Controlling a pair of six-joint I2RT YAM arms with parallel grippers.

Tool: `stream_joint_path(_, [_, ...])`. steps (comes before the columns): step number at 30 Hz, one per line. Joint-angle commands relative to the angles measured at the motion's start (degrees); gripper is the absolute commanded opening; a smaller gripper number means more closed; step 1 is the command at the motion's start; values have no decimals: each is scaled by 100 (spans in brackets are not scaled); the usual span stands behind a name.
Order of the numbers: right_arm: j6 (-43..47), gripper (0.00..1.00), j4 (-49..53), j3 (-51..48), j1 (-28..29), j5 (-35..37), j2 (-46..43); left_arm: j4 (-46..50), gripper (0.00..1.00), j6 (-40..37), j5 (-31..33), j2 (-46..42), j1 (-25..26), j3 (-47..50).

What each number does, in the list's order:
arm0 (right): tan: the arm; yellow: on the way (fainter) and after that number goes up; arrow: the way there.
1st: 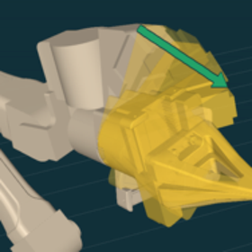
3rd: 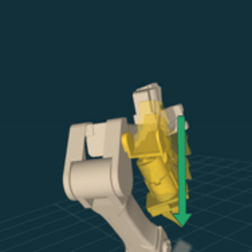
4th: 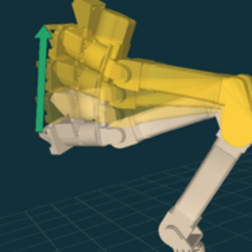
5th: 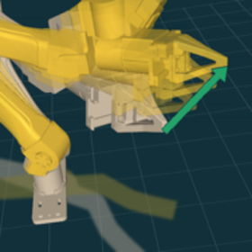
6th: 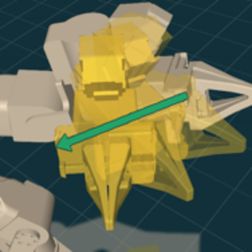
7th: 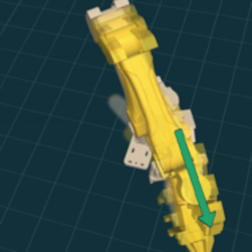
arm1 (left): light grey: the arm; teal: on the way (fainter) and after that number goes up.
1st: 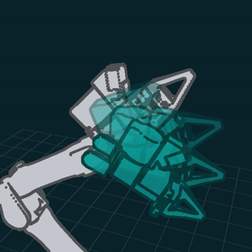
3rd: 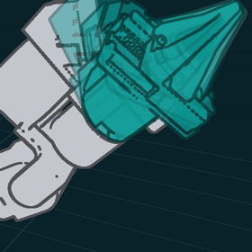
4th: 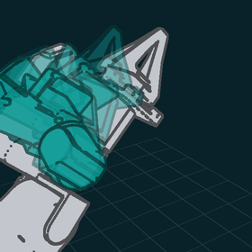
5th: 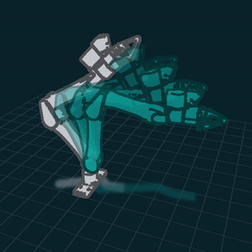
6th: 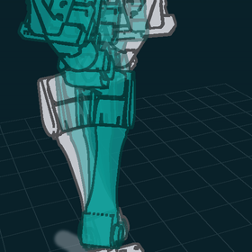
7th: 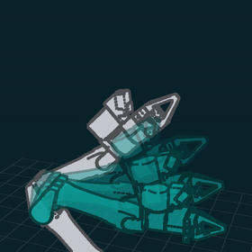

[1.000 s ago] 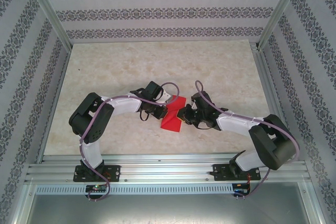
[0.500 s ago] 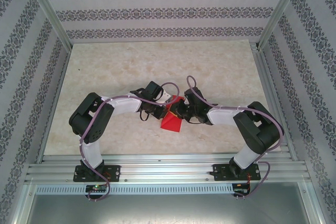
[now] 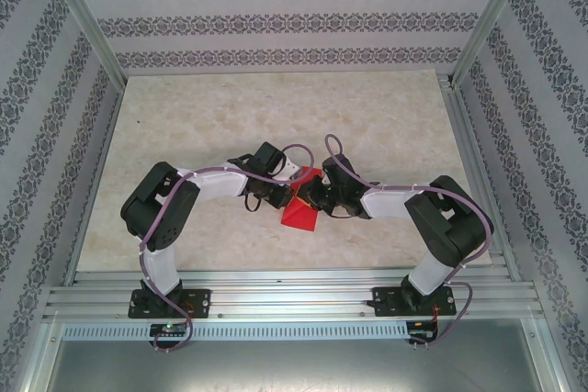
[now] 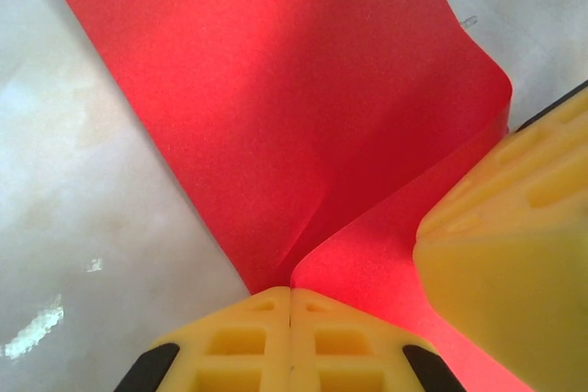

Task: Fold a paper plane with a square sheet of paper (fold left side to right side)

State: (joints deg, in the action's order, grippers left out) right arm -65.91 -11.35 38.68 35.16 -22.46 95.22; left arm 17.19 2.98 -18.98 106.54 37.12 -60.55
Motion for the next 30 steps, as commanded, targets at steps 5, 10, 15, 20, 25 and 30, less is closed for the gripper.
stream_joint_path(5, [175, 16, 90, -106, 35, 162, 93, -188, 0, -12, -5, 158, -56, -133])
stream_joint_path(10, [205, 16, 136, -132, 13, 172, 86, -171, 0, -8, 1, 178, -62, -172])
stream_joint_path(15, [213, 16, 148, -164, 3, 172, 94, -163, 0, 0, 17, 187, -65, -181])
stream_joint_path(20, [214, 16, 139, -185, -5, 172, 102, -176, 0, 44, 19, 224, -62, -196])
stream_joint_path(25, [218, 15, 175, -220, 0, 224, 106, -176, 0, 80, 35, 256, -65, -220])
stream_joint_path(30, [221, 15, 276, -229, -9, 259, 126, -180, 0, 71, 39, 258, -65, -207])
